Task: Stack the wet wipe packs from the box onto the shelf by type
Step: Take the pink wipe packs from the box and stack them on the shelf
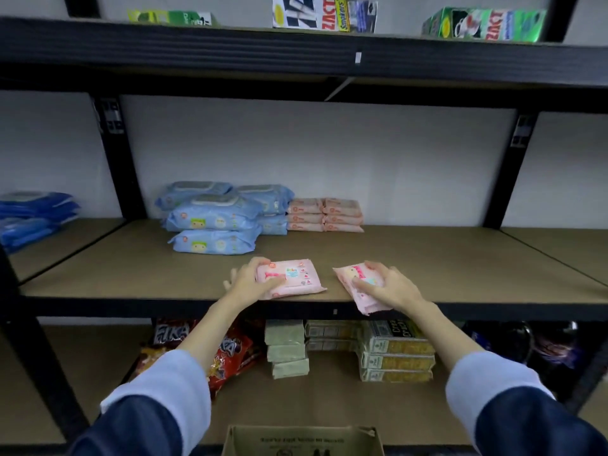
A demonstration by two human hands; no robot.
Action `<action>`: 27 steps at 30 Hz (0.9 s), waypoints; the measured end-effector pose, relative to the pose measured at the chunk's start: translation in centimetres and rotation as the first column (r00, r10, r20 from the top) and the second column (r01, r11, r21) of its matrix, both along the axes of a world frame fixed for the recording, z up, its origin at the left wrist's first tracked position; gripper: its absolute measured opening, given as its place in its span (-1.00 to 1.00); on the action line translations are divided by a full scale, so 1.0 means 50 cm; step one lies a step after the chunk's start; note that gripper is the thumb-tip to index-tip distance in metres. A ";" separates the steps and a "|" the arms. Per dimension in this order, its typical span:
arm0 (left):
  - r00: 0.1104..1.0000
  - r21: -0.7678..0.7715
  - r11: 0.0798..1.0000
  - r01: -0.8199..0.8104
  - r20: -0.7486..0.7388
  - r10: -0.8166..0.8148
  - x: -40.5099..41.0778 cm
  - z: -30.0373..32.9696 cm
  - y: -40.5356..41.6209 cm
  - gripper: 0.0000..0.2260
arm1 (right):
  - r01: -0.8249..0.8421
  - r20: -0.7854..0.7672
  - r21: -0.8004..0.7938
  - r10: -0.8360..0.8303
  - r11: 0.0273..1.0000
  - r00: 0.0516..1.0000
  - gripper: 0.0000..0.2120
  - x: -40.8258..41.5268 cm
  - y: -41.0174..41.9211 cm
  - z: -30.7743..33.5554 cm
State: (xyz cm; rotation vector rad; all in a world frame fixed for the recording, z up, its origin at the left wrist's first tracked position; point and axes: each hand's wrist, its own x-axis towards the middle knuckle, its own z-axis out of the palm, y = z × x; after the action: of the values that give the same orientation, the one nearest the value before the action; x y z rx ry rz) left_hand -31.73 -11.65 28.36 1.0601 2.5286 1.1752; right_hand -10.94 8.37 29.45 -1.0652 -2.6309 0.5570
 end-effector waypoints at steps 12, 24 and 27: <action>0.994 -0.243 0.970 0.005 -0.107 -0.032 0.004 0.004 -0.009 -0.56 | -0.097 0.276 0.152 0.053 0.984 0.960 -0.46 -0.032 -0.022 0.037; 0.988 -0.227 0.971 -0.077 -0.146 0.045 0.037 -0.004 0.007 -0.45 | -0.118 0.024 -0.134 0.122 0.984 0.992 -0.46 -0.027 -0.018 0.010; 0.985 -0.210 0.974 -0.083 -0.166 0.048 0.045 -0.010 0.015 -0.45 | -0.114 0.018 -0.069 0.116 0.991 0.993 -0.48 -0.041 -0.035 0.002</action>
State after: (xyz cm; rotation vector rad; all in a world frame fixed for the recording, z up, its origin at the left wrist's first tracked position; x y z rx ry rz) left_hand -29.48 -10.92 27.88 1.0618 2.7565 0.8332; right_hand -13.00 6.62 29.55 -0.9477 -2.7241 0.6669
